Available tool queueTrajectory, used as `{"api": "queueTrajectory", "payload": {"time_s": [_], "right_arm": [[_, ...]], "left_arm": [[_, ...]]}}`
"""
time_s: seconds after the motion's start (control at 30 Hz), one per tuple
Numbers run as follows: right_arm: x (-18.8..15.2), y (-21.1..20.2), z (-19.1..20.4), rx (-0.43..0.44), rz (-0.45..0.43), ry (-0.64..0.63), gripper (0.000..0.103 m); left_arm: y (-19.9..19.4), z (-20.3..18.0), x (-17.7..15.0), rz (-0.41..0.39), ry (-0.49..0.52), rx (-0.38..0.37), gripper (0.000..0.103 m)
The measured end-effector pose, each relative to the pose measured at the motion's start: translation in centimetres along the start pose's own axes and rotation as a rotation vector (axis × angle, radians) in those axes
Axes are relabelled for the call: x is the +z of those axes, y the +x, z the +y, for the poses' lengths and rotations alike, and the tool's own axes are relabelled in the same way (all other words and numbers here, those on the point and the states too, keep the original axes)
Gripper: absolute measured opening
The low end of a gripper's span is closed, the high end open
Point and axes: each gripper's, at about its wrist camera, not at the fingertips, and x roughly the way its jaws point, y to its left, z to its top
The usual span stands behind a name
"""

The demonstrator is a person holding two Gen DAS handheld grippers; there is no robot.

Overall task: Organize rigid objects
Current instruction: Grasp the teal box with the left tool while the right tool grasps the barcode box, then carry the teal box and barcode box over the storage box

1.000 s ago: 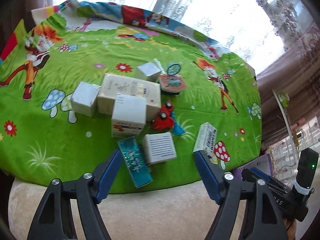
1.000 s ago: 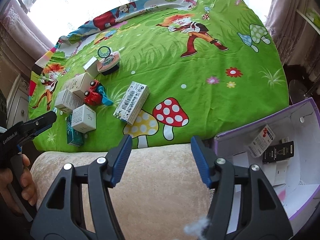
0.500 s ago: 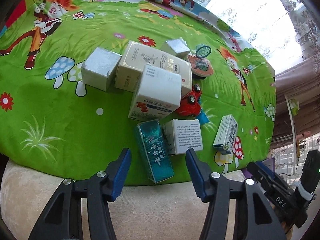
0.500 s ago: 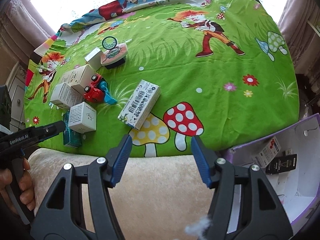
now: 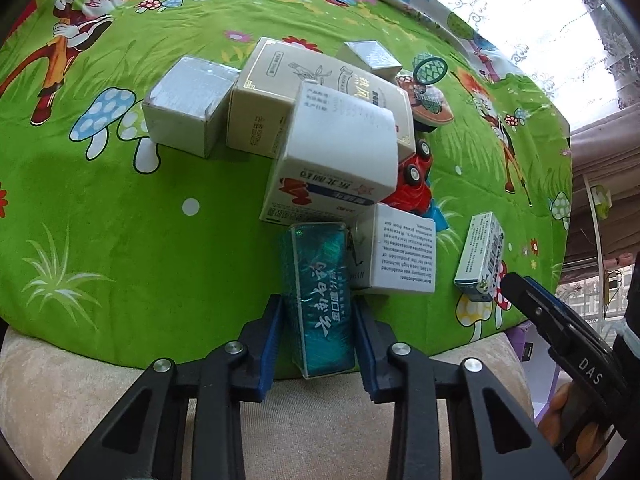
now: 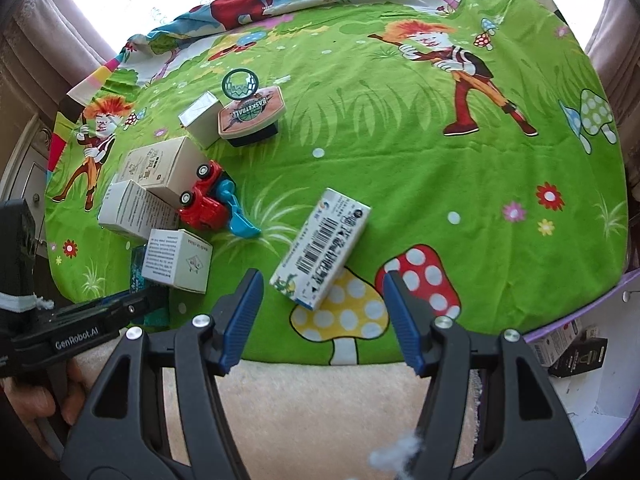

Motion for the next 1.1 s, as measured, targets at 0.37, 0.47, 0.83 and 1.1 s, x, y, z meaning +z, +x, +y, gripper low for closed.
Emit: {"api": "queueTrajectory", "payload": {"time_s": [0.37,0.47,0.83,1.1], "right_arm": [[1.9,2.8,1.3,-0.044,0.023,0.006,0.067],[2.1,3.5,1.3,-0.063,0.035,0.005,0.067],[1.2,2.5,0.8,-0.05,0.007,0.014,0.041],[-0.2,-0.2,-0.4,-0.017,-0.041,0.033,0.041]], "left_arm": [[-1.5,0.4,-0.2,-0.052,-0.007,-0.048,0.034],[-2.5,0.5,-0.6,-0.08,-0.005,-0.053,0.034],[-5.4,-0.8,-1.4,-0.185,0.057,-0.101,0.034],[-5.7,-2.6,-1.2,-0.201,0.09,-0.103,0.034]]}}
